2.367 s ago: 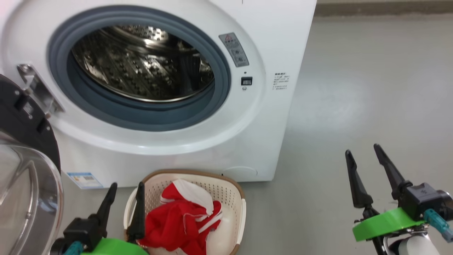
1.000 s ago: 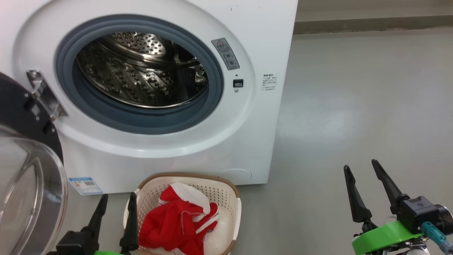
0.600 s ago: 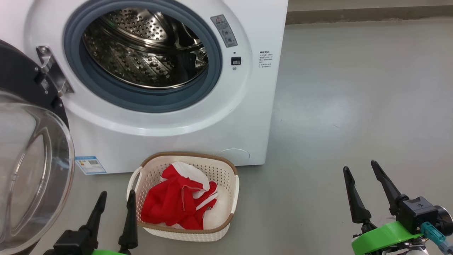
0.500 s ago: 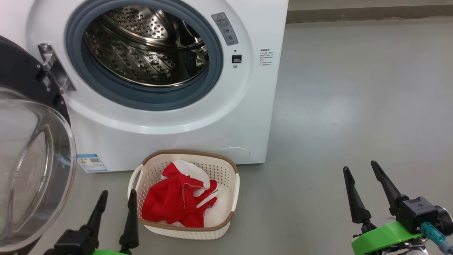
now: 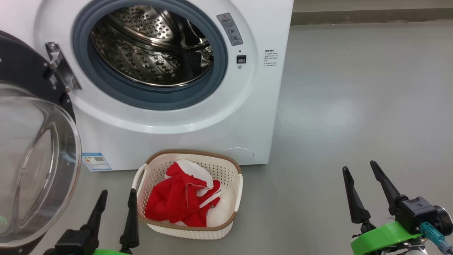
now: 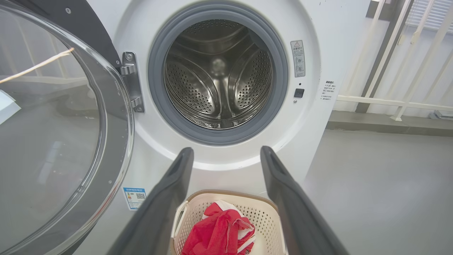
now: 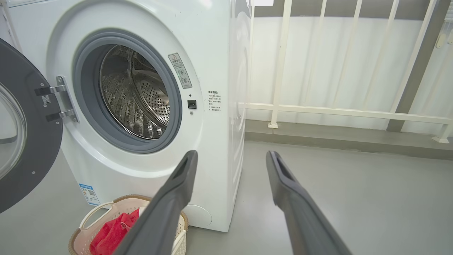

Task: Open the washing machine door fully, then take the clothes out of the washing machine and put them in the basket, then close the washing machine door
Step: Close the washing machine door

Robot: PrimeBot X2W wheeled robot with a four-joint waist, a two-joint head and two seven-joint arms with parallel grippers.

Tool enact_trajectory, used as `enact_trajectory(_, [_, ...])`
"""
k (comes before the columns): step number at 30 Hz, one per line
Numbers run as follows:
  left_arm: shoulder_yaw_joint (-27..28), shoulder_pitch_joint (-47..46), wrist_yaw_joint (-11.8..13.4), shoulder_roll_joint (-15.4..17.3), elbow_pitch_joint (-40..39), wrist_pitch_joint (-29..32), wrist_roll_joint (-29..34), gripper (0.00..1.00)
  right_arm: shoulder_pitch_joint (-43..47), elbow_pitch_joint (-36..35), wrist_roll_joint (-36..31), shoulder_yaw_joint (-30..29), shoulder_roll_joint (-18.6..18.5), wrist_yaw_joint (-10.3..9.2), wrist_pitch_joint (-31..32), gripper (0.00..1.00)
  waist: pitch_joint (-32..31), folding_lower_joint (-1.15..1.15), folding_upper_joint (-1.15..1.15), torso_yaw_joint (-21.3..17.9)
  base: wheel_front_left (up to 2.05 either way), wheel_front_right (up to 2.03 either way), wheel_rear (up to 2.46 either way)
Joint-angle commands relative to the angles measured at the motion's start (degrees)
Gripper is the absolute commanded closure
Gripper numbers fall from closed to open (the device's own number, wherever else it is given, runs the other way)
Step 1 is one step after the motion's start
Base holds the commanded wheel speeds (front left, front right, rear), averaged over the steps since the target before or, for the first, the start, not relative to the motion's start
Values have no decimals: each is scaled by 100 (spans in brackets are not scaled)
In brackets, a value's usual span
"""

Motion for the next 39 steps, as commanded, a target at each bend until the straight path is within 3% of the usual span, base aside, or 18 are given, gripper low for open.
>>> enact_trajectory(1, [165, -54, 62, 96, -182, -2, 41, 0, -152, -148, -7, 184, -48, 35, -37, 0, 1, 0, 0, 27, 0, 0, 0])
enact_trajectory(14, [150, -59, 229, 99, -608, -3, 80, 0, -309, -176, -23, 388, -48, 35, -37, 0, 120, 0, 0, 636, 0, 0, 0])
enact_trajectory(39, [269, 124, 678, 156, -1093, 31, 181, 0, -718, -99, -71, 791, -48, 35, -37, 0, 180, 0, 0, 2154, 0, 0, 0])
